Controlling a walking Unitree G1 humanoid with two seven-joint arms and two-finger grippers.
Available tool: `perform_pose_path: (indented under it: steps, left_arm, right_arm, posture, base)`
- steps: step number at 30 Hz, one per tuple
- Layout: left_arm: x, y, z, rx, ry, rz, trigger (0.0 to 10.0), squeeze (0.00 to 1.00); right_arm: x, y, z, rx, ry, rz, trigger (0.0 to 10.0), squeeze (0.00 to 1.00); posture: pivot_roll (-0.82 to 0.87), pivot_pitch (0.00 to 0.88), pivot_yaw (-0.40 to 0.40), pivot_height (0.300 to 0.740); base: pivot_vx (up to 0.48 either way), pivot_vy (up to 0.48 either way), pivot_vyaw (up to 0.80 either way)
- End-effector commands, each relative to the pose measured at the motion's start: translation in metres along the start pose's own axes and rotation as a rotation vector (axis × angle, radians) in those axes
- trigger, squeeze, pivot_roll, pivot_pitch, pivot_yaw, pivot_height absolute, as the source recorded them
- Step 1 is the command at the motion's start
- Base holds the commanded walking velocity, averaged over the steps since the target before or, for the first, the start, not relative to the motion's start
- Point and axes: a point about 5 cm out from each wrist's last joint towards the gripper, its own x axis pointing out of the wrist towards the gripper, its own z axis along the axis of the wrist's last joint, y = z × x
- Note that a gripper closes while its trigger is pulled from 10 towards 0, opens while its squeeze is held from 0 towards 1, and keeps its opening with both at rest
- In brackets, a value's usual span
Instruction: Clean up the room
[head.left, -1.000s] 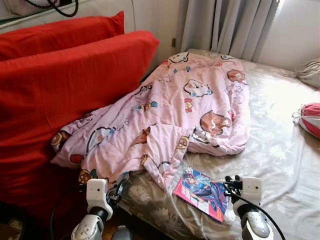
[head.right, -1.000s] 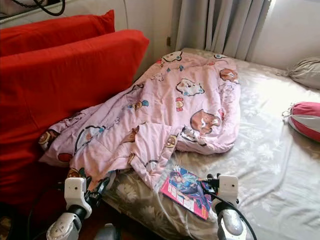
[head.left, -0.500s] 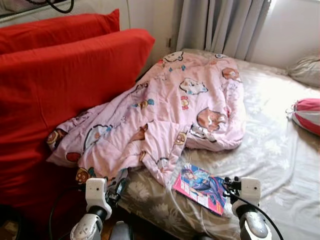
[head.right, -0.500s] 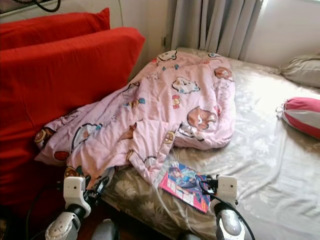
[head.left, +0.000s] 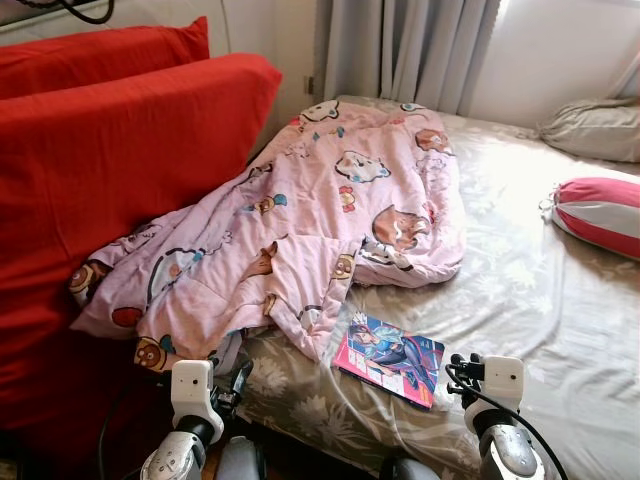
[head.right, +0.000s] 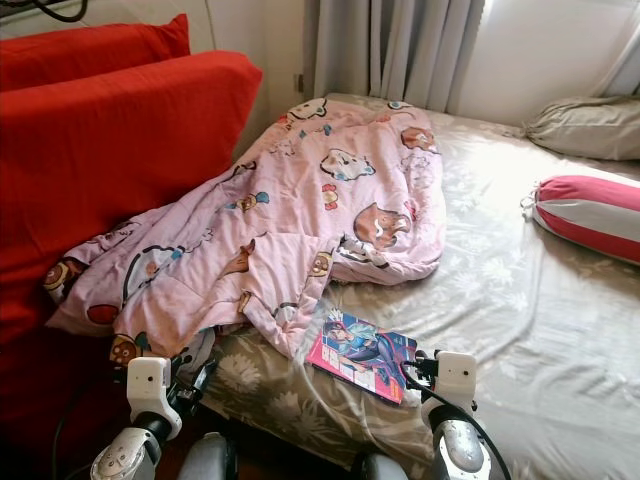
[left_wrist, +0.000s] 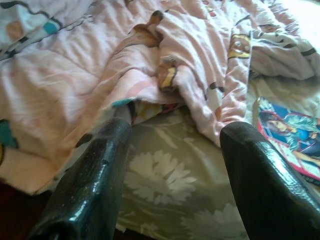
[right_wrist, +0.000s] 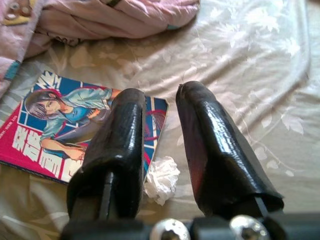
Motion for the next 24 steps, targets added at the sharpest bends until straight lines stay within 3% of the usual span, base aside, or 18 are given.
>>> perform_pose_path:
  steps: [1, 6, 18, 24]
  left_arm:
    - [-0.0008, -0.0003, -0.0004, -0.009, 0.001, 0.007, 10.0, 0.00]
    - [-0.0020, -0.0002, -0.0019, -0.012, 0.005, 0.013, 10.0, 0.00]
    - [-0.0026, 0.0004, -0.0023, -0.017, 0.011, 0.017, 10.0, 0.00]
    - [-0.0034, 0.0004, -0.0030, -0.019, 0.013, 0.017, 10.0, 0.00]
  right_arm:
    - [-0.0005, -0.0010, -0.0011, 0.014, 0.009, -0.009, 10.0, 0.00]
    - [-0.0009, -0.0018, -0.0020, 0.030, 0.012, -0.015, 10.0, 0.00]
    - [0.0001, -0.0015, -0.0006, 0.017, 0.009, -0.011, 10.0, 0.00]
    - [0.0004, -0.0010, -0.0004, 0.016, 0.009, -0.009, 10.0, 0.00]
  posture:
    - [0.10, 0.060, -0.065, 0.629]
    - [0.10, 0.059, -0.067, 0.629]
    - [0.10, 0.059, -0.069, 0.629]
    - [0.10, 0.061, -0.070, 0.629]
  base:
    - [0.000, 0.000, 0.00]
    - [0.000, 0.000, -0.61]
    - [0.000, 0.000, 0.00]
    - [0.303, 0.000, 0.00]
